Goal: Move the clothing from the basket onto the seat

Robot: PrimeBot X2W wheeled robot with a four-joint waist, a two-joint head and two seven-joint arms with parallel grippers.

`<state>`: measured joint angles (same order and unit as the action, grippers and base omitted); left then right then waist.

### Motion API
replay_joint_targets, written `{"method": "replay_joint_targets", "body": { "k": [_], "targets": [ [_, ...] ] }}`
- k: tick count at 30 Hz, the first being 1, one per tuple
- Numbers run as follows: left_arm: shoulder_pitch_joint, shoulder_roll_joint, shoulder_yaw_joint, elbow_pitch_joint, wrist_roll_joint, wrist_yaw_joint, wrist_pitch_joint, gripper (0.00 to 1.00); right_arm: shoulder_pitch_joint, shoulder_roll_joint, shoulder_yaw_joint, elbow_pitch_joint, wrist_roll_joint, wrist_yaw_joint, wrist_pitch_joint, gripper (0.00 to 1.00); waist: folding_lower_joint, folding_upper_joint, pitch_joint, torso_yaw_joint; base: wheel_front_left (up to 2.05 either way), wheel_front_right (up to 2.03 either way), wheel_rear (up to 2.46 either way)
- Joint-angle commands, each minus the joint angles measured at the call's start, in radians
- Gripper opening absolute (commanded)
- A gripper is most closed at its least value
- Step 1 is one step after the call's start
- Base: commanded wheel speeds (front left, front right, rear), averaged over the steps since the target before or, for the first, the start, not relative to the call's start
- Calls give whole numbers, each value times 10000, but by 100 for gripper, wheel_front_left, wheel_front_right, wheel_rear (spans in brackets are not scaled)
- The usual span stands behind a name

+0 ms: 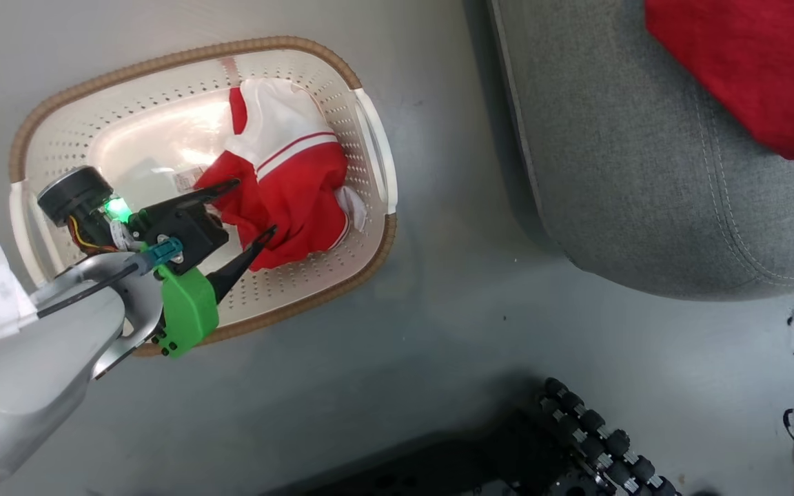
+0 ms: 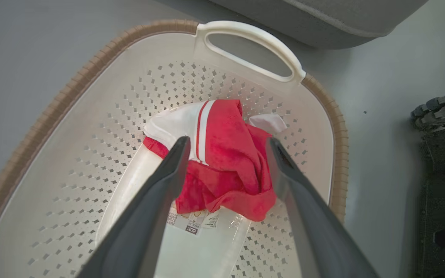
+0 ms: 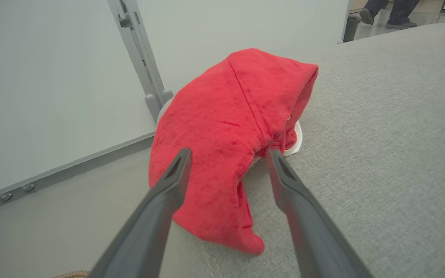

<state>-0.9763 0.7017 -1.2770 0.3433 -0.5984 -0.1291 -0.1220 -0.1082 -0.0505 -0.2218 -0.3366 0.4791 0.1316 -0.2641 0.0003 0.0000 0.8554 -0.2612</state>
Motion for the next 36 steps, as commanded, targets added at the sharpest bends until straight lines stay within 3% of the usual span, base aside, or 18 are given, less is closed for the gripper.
{"method": "replay_joint_targets", "body": {
  "k": [1,6,15,23,36],
  "targets": [
    [-195,-55,-16,47,-143,-29,220,100,-157,-1,-240,-12,401,-17,-7,100,-3,0,690,-552,0,0,0],
    [-93,-116,-34,151,-290,-29,1105,100,-214,7,-715,-205,1101,-16,-5,100,-3,0,977,-824,0,0,0],
    [-272,-248,-37,1088,-613,-29,1780,100,328,2,-994,-756,1187,-16,-7,100,-3,0,1150,-892,3,3,3],
    [-292,-341,-38,2138,-975,-29,867,100,788,2,-627,-1393,691,-16,-5,100,-3,0,1300,-603,17,17,17],
    [-7,-333,-38,1118,-826,-29,781,100,965,2,-568,-1446,530,-16,-5,100,-3,0,1577,-397,2,2,2]
  ]
}}
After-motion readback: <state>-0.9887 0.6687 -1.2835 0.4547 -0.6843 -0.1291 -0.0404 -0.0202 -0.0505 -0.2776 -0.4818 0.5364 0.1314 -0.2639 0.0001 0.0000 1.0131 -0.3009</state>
